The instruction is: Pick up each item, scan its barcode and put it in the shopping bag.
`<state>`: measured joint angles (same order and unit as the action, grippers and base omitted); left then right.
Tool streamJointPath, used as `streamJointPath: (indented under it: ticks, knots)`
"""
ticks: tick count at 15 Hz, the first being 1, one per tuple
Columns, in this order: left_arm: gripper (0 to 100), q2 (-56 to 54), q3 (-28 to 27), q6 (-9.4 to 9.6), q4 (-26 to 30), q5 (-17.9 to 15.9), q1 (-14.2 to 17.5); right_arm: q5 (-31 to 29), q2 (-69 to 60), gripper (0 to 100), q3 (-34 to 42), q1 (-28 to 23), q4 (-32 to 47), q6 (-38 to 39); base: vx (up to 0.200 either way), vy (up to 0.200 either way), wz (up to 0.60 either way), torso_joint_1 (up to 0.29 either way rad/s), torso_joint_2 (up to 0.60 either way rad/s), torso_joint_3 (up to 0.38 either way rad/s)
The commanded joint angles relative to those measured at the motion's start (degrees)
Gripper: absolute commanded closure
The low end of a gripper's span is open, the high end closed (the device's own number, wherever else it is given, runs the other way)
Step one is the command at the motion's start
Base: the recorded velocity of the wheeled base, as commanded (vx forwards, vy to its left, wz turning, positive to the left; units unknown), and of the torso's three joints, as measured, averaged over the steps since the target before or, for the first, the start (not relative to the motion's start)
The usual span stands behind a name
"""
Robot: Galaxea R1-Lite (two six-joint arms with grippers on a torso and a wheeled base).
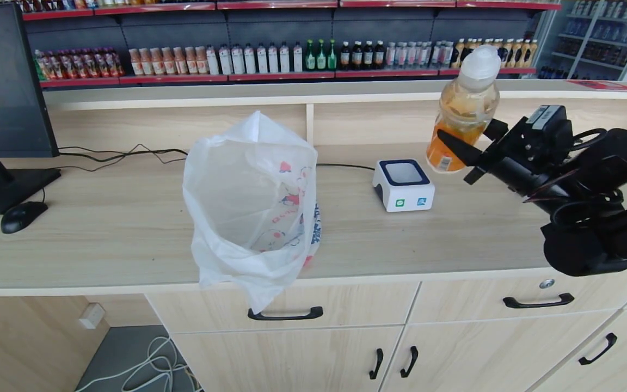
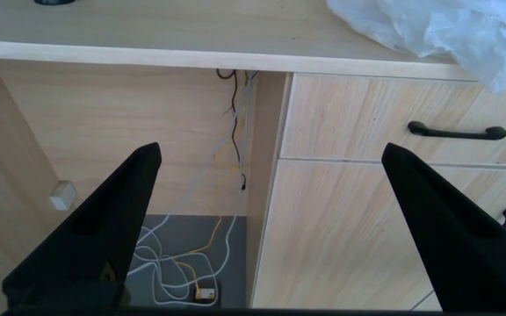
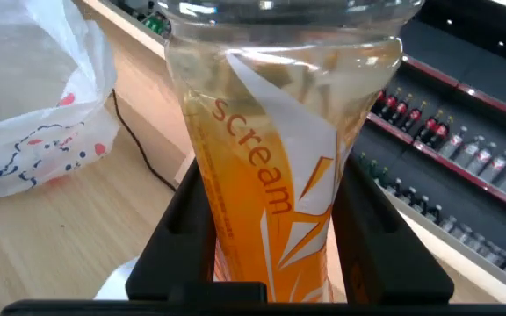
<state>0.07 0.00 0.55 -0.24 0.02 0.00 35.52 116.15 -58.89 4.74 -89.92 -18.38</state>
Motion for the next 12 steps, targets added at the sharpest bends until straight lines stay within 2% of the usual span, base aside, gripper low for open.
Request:
streamJointPath:
  ticks: [1,3,5,6,9,12]
  knots:
    - [0,0.0,0.0,-0.02,0.0,0.0,0.0,-11.6,-6.6,100,9.0,1.4,-0.1,2.8,0.0,0.0,0.0,0.0,0.0,0.0]
    - [0,0.0,0.0,-0.02,0.0,0.1,0.1,-22.4,-10.1,100,13.9,2.9,-0.1,6.3,0.0,0.0,0.0,0.0,0.0,0.0]
    - [0,0.0,0.0,0.07,0.0,0.0,0.0,-28.3,-12.4,100,17.4,3.0,-0.1,8.3,0.0,0.0,0.0,0.0,0.0,0.0]
    - [0,0.0,0.0,-0.02,0.0,0.0,0.0,-28.7,-13.8,100,19.6,3.0,-0.1,8.9,0.0,0.0,0.0,0.0,0.0,0.0]
    - [0,0.0,0.0,-0.02,0.0,0.0,0.1,-28.8,-15.2,100,21.7,3.0,-0.1,9.1,-0.2,0.0,0.0,0.004,0.0,0.005]
    - [0,0.0,0.0,-0.11,0.0,0.0,0.1,-28.8,-16.1,100,22.0,3.4,-0.1,9.7,0.0,0.0,0.0,0.0,0.0,0.0]
